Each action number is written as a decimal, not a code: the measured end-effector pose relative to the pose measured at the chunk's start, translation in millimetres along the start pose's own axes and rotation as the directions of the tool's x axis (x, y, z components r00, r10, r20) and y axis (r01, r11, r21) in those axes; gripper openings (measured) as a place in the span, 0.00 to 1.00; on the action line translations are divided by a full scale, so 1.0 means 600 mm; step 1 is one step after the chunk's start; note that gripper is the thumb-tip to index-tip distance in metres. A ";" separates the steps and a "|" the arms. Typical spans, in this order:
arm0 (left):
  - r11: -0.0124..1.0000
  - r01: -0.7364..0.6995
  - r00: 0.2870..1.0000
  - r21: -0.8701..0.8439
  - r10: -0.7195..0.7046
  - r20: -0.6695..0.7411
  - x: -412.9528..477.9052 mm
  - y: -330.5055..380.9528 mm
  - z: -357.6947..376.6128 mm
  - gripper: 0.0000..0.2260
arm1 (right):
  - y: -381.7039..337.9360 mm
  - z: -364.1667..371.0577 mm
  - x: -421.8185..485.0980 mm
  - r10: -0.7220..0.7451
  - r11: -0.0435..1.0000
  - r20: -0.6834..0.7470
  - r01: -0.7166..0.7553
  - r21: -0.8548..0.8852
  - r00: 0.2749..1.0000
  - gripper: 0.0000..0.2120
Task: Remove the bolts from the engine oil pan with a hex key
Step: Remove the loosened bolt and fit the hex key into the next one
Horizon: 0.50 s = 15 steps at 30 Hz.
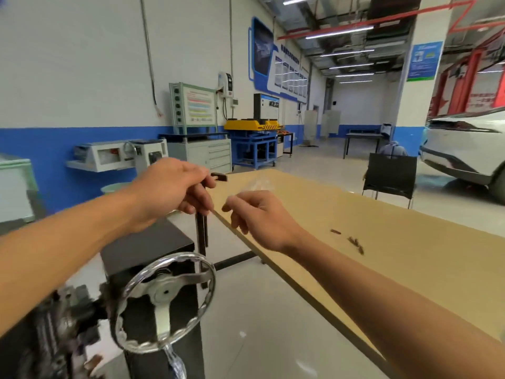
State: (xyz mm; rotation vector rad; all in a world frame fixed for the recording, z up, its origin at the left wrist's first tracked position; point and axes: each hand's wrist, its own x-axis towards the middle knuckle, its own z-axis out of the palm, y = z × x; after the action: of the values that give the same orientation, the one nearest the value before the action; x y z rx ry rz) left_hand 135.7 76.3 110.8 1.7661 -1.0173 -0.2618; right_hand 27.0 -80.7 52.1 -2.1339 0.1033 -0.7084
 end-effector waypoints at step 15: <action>0.985 -0.009 0.955 0.170 0.058 -0.291 -0.359 -0.007 -0.410 0.15 | -0.337 0.455 0.008 -0.551 0.810 0.224 0.449 0.378 0.804 0.13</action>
State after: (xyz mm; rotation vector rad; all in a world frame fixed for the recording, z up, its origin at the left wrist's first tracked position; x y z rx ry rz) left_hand 152.1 399.4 156.1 1.8687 -0.8708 0.1113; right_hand 138.4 239.2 80.3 -1.9444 -0.7463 -0.6069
